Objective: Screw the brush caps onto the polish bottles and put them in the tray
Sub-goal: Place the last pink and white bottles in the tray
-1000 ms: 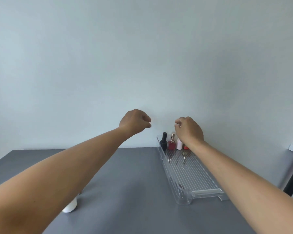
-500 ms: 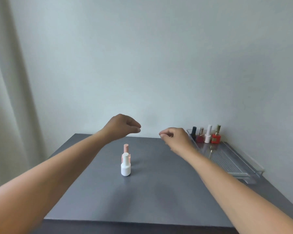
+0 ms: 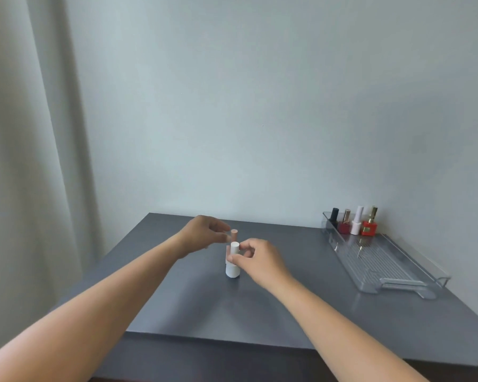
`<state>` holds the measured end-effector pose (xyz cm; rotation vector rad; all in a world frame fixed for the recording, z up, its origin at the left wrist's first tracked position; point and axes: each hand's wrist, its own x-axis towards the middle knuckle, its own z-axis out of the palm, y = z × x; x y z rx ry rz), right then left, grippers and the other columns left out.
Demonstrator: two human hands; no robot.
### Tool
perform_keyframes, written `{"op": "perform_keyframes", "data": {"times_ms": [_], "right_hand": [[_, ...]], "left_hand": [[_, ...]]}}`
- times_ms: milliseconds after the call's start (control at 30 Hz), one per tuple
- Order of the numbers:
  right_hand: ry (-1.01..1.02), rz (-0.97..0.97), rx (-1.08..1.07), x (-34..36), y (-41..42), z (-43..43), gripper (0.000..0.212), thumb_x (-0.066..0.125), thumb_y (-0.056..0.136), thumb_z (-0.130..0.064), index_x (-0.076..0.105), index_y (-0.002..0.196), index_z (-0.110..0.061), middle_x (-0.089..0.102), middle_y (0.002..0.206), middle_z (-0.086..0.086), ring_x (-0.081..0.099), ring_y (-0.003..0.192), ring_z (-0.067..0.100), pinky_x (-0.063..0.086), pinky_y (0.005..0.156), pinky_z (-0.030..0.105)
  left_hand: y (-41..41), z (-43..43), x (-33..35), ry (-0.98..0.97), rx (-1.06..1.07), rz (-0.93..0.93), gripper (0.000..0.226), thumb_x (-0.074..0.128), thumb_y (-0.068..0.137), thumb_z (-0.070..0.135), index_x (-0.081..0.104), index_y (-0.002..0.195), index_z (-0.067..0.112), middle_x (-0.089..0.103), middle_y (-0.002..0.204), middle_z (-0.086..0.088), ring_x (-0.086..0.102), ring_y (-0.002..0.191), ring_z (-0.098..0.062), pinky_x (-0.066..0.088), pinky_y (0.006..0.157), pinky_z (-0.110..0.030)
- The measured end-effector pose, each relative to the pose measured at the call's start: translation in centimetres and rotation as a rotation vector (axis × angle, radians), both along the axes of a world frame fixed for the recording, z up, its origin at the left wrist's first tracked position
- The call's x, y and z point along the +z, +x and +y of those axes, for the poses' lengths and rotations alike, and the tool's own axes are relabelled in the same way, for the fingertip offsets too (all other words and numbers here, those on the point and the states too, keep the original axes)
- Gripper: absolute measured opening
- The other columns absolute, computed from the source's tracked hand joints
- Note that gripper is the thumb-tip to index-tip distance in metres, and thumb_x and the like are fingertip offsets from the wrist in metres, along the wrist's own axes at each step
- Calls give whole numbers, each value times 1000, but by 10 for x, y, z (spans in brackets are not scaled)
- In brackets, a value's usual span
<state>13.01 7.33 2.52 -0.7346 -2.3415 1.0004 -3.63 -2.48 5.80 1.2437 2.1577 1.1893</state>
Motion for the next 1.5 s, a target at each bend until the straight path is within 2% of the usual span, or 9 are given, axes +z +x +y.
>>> {"op": "perform_keyframes", "data": {"times_ms": [100,267,567,767,900,1033,1233,1367,1500], "right_hand": [[51,-25,-48,-4,-5,-3,32,70,76,-51,69,94,-25,63,88,-7,58,78,10,39,61,25],[92,-27,-79,-8,-10,-2,22,65,80,-50,58,71,-31,62,86,-6,57,73,10,38,56,26],[120,-10,-95,-11,4,11,19,65,80,-44,57,69,-30,57,85,-10,58,75,9,42,61,25],[80,40,-141,3,33,33,17,67,79,-38,65,74,-21,63,81,-9,60,76,10,44,64,27],[29,81,-173,22,59,55,14,68,79,-34,67,73,-22,64,70,-11,58,67,10,42,60,27],[3,153,-246,47,87,86,16,68,80,-31,70,75,-15,64,67,-7,54,62,12,49,61,33],[-17,252,-395,81,133,152,16,66,80,-20,68,69,-9,60,54,-3,53,42,12,41,41,20],[-3,257,-489,91,161,201,14,67,78,-17,69,76,-3,63,65,8,55,48,17,45,45,23],[7,192,-551,92,178,247,15,65,76,-11,68,81,2,63,69,9,58,59,23,58,63,43]], "left_hand": [[0,4,-6,6,4,-19,34,75,81,46,73,108,27,71,110,15,62,104,-3,48,69,-22],[1,10,-12,40,21,-43,26,75,81,48,75,101,31,72,103,18,64,98,0,48,66,-20],[1,21,-20,41,42,-15,13,77,81,41,76,87,29,73,79,27,62,77,11,44,63,-18],[6,29,-18,74,37,1,13,77,82,40,76,88,29,75,84,23,65,83,4,45,66,-18],[23,43,-3,127,0,-2,11,78,80,38,76,85,28,75,80,19,64,72,6,48,67,-21],[53,69,22,187,-81,-13,10,75,81,35,77,85,27,78,85,14,69,79,-7,52,66,-25],[107,124,54,265,-187,-6,10,73,83,31,78,87,23,78,87,4,71,90,-17,56,70,-28],[139,173,64,284,-211,2,8,73,82,26,78,85,21,78,84,5,71,84,-16,55,64,-25],[158,223,64,257,-182,-1,9,75,80,26,78,81,18,78,83,2,73,86,-23,60,71,-38]]}}
